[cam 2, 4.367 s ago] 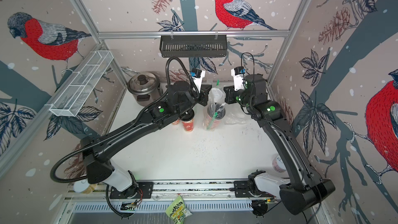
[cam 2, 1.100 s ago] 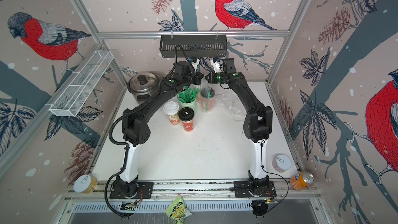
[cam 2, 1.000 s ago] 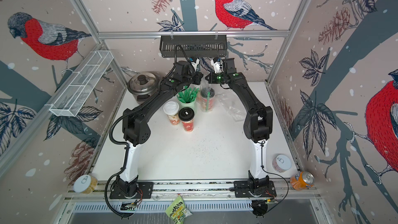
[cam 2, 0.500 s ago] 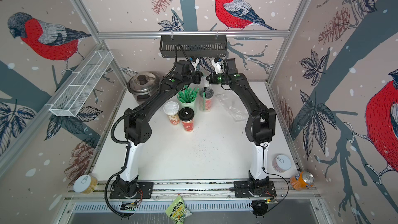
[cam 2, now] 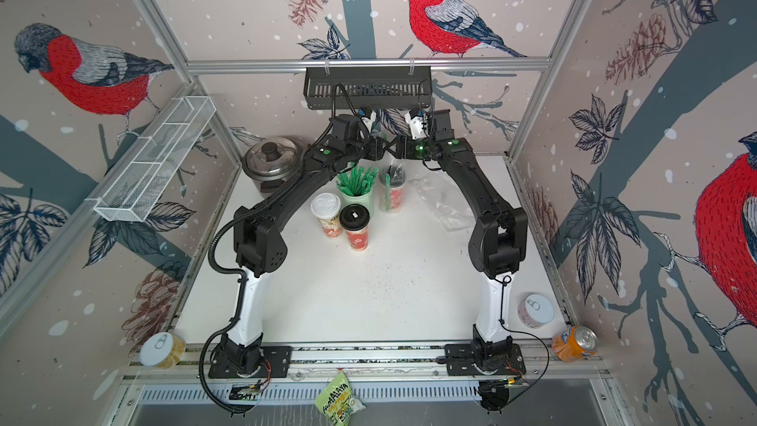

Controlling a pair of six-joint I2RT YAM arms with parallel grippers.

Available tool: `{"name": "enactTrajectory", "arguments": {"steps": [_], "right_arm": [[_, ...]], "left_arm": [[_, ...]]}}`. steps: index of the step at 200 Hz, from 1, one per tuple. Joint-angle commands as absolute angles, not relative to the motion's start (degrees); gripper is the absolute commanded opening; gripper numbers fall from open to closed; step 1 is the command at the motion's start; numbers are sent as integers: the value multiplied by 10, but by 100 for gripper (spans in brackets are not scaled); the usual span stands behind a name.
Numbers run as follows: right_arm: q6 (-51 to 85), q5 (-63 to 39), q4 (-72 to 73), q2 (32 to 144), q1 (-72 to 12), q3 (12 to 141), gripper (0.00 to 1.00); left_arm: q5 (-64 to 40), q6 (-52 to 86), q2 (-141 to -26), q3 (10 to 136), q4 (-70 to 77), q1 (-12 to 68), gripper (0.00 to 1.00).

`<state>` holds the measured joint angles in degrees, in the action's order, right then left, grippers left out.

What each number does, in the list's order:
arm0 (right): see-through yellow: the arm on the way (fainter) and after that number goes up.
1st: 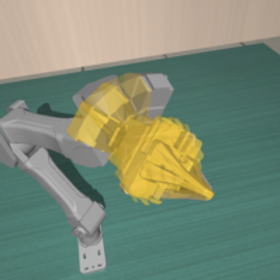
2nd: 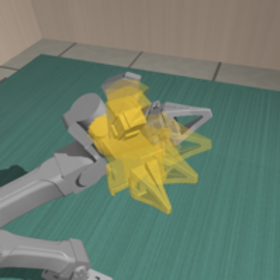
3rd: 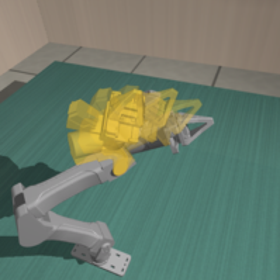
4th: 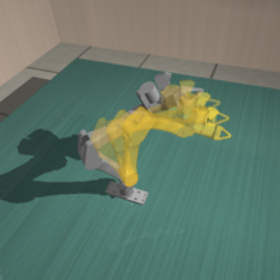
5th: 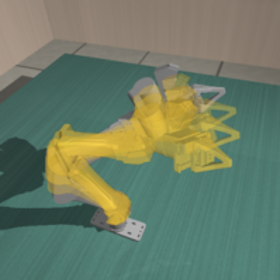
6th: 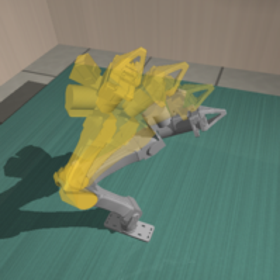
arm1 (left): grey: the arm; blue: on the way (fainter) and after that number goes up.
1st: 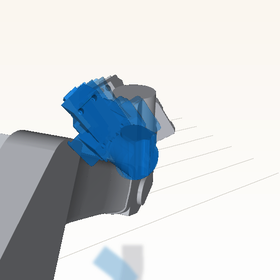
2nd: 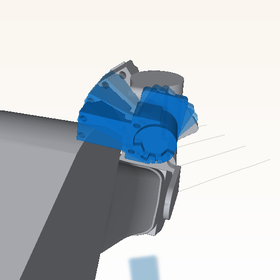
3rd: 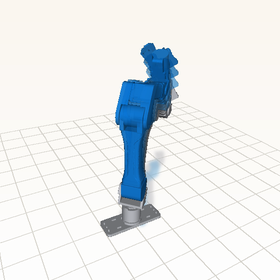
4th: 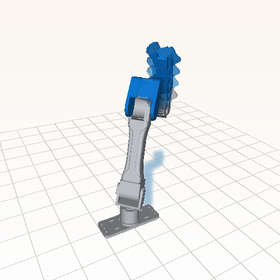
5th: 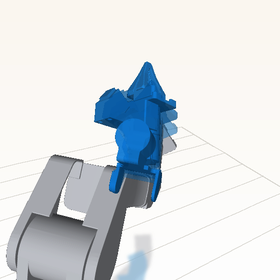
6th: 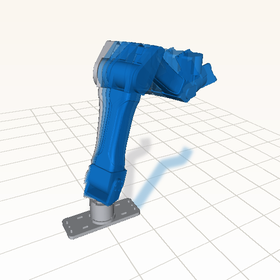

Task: Pack milk tea into plastic carrier bags
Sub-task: Place the plastic carrier bag at the center of the board.

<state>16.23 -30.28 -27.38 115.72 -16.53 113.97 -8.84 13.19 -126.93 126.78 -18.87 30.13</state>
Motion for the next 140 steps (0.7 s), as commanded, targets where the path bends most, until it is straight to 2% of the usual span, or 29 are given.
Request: {"name": "enactTrajectory", "arguments": {"steps": [1,33,44,69,117,140], "right_arm": [[154,-288,-277,1142,-166,1133,82],[150,-273,-275,1112,-164,1105,90],[152,-271,-273,1101,-162,1094,92],[153,-267,-271,1074,-153,1067,94],[149,-250,-276,1005,-129,996,96],[150,-245,-293,953,-92,946,94]], "left_arm": [[-91,123,-1256,1272,-196,301,62],[-85,121,-1245,1272,-197,301,75],[-85,122,-1242,1271,-198,301,85],[-87,122,-1238,1273,-205,301,97],[-70,110,-1238,1287,-242,301,97],[-47,101,-1220,1284,-258,300,96]]}}
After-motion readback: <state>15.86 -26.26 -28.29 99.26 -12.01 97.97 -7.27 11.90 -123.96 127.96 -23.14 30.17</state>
